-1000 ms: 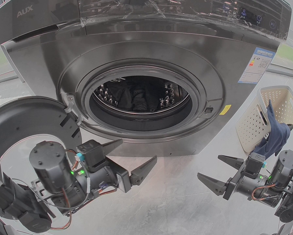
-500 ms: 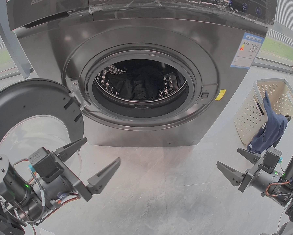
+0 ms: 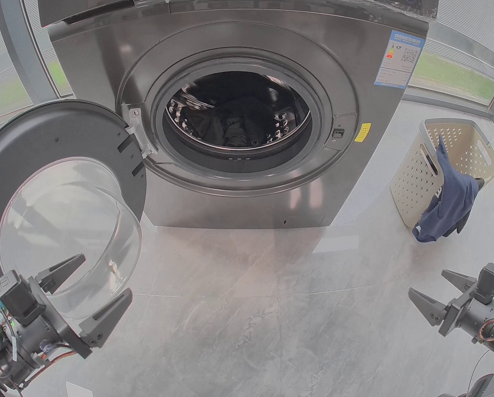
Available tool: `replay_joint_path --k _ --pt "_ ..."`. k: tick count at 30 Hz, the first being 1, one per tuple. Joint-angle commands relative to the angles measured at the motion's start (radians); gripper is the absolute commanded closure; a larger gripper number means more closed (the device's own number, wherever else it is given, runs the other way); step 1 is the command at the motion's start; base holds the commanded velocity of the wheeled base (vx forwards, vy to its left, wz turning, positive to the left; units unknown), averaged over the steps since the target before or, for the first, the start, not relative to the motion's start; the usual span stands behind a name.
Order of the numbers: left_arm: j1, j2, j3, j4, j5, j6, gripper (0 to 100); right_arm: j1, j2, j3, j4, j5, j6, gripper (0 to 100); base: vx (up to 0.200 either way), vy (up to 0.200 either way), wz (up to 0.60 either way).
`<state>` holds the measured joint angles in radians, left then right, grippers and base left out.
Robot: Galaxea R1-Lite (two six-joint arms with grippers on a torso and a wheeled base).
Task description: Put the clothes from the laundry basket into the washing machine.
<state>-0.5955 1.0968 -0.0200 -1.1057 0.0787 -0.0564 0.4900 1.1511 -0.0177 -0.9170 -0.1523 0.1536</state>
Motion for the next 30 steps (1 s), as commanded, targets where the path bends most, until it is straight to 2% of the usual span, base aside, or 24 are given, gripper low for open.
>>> replay_joint_path --k 1,5,9,11,14,18,20,21,22,23,26,27,28,30 --pt "0.08 -0.384 0.015 0.288 -0.005 -0.003 0 -0.123 -0.435 0.015 0.325 -0.019 -0.006 0 0.0 0.0 0.0" --pt "0.135 -0.577 0.02 0.472 -0.004 -0.008 0 -0.249 -0.639 0.015 0.469 -0.013 -0.04 0 -0.05 0.0 0.0" --pt "0.214 -0.761 0.02 0.65 -0.04 -0.02 0 -0.303 -0.86 0.015 0.619 0.033 -0.063 0 -0.1 0.0 0.0" --pt "0.237 -0.847 0.018 0.735 -0.071 -0.031 0 -0.332 -0.944 0.015 0.71 0.04 -0.069 0 -0.1 0.0 0.0" --pt "0.281 -0.922 0.018 0.814 -0.086 -0.034 0 -0.353 -1.05 0.015 0.808 0.043 -0.082 0 -0.2 0.0 0.0" --pt "0.326 -0.974 0.018 0.883 -0.085 -0.034 0 -0.357 -1.062 0.015 0.848 0.025 -0.068 0 -0.1 0.0 0.0" --pt "0.37 -0.994 0.018 0.902 -0.086 -0.031 0 -0.358 -1.061 0.015 0.85 -0.013 -0.074 0 0.0 0.0 0.0" --pt "0.393 -1.002 0.018 0.908 -0.088 -0.03 0 -0.364 -1.061 0.015 0.85 -0.047 -0.08 0 0.0 0.0 0.0" --pt "0.393 -1.002 0.018 0.908 -0.088 -0.03 0 -0.364 -1.061 0.015 0.85 -0.047 -0.08 0 0.0 0.0 0.0" --pt "0.428 -1.002 0.02 0.916 -0.086 -0.023 0 -0.404 -1.064 0.015 0.851 -0.072 -0.085 0 0.0 0.0 0.0" --pt "0.485 -1.002 0.02 0.94 -0.085 -0.01 0 -0.505 -1.102 0.015 0.86 0.0 -0.124 0 0.0 0.0 0.0" --pt "0.491 -1.002 0.02 0.946 -0.085 -0.007 0 -0.508 -1.104 0.015 0.86 0.019 -0.12 0 0.0 0.0 0.0" --pt "0.511 -1.003 0.02 0.974 -0.08 0.018 0 -0.502 -1.134 0.016 0.897 0.097 -0.134 0 0.0 0.0 0.0" --pt "0.522 -1.003 0.02 1.017 -0.071 0.043 0 -0.495 -1.142 0.012 0.943 0.177 -0.16 0 0.0 0.0 0.0"
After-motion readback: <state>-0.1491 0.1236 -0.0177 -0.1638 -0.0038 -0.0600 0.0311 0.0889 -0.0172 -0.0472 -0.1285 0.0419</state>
